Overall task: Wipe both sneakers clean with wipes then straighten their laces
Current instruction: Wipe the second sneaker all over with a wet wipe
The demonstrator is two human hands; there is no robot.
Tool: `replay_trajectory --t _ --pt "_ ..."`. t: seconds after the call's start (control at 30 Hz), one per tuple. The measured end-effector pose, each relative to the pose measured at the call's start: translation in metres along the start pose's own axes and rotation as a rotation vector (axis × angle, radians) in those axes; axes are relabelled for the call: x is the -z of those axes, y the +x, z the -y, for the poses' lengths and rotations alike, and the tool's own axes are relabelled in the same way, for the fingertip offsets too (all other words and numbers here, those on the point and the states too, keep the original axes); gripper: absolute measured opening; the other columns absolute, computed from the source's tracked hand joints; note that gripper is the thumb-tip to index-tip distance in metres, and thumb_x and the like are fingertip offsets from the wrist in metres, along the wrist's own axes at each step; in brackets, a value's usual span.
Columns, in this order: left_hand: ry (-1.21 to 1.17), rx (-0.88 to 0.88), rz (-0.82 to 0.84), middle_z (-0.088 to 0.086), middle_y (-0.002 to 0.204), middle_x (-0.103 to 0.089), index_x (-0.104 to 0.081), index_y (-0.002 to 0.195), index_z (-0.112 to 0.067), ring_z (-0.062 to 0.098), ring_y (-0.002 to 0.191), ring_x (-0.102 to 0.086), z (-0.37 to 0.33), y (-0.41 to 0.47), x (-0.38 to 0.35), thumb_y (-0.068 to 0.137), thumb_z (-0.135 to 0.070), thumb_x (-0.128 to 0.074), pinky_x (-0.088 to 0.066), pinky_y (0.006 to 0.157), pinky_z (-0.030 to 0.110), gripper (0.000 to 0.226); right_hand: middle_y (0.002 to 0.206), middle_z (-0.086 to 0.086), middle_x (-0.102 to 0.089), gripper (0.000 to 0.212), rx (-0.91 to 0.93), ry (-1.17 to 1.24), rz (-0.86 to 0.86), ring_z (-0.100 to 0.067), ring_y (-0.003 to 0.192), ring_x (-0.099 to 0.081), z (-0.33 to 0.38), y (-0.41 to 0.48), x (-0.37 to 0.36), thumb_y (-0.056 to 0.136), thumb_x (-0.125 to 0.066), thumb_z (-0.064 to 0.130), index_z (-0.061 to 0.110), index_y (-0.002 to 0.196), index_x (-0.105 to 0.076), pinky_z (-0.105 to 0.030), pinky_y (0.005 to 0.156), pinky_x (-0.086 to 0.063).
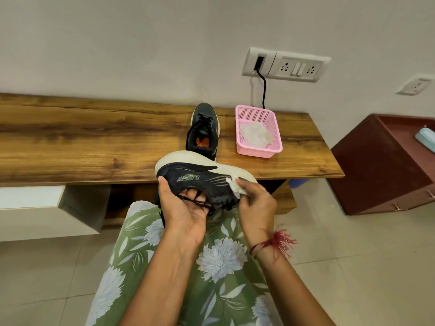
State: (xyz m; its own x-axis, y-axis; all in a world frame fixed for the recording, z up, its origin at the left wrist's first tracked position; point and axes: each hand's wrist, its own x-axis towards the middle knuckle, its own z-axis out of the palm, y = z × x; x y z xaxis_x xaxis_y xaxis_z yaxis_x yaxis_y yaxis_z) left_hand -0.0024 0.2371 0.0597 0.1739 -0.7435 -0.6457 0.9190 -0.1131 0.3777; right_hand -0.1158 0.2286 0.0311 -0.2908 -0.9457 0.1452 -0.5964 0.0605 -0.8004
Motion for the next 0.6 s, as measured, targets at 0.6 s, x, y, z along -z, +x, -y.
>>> replay_trajectory --t 0.6 --pt "0.102 -0.004 -0.024 0.007 0.101 -0.069 -0.060 0.118 -0.013 0.020 0.091 -0.066 -0.005 0.006 0.010 0.096 -0.059 -0.032 -0.052 0.074 0.035 0.058 0.103 0.006 -0.067 0.042 -0.092 0.335 0.059 0.002 0.093 -0.061 0.016 -0.022 0.002 0.079 -0.052 -0.015 0.017 0.099 -0.072 -0.013 0.076 -0.051"
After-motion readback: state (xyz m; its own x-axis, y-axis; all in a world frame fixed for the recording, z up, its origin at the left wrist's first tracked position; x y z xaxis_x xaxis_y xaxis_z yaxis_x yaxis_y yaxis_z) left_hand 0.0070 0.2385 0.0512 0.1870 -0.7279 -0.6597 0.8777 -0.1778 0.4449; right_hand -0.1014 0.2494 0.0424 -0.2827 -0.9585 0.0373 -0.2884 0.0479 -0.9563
